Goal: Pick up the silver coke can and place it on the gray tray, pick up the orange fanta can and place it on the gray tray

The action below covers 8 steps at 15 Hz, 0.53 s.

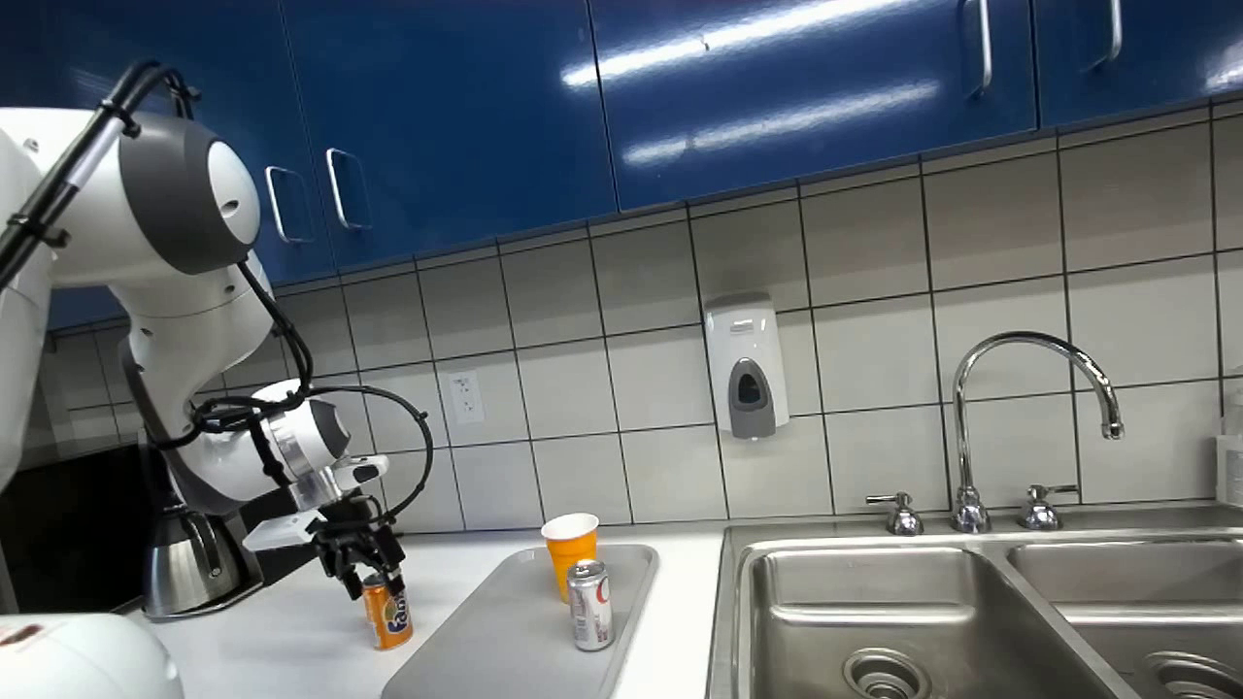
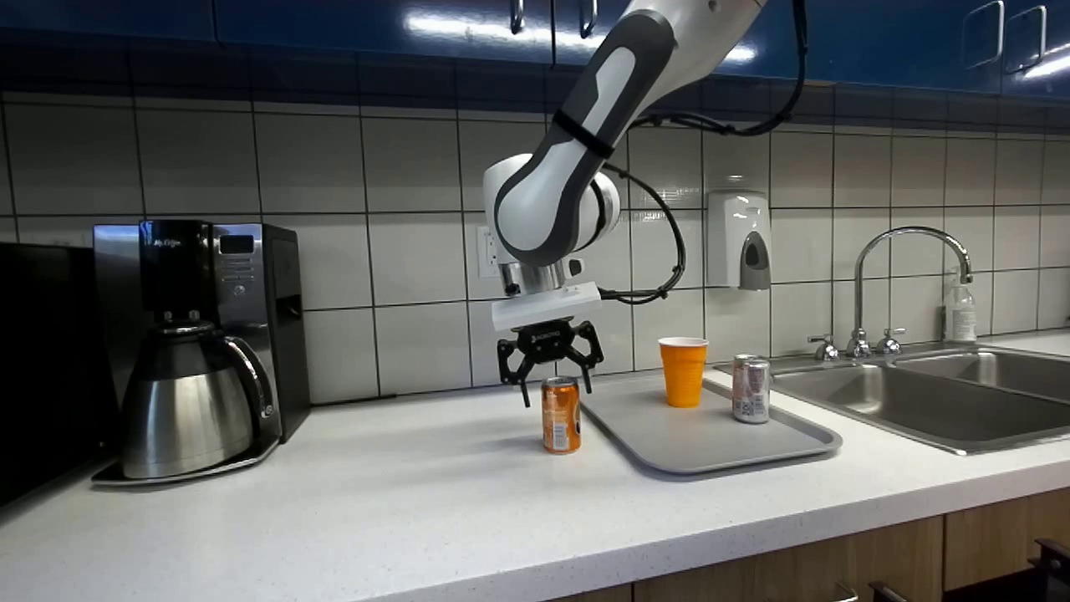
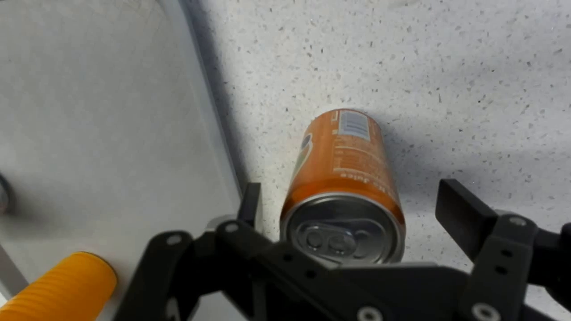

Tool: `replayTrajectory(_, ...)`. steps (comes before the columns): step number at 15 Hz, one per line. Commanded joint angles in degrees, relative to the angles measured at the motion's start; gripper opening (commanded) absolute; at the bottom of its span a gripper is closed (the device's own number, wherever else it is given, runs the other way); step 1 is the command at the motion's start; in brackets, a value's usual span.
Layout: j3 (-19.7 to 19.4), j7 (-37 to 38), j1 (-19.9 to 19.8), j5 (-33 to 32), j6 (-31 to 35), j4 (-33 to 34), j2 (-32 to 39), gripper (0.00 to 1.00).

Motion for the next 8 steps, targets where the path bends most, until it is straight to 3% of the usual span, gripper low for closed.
replayTrajectory(1,0.40,-3.79,-1.14,2.43,-3.07,2.71,0.97,1.00)
replayTrajectory(8,0.39,-8.74,-2.36,5.49,-3.39,5.12,3.40,1.00)
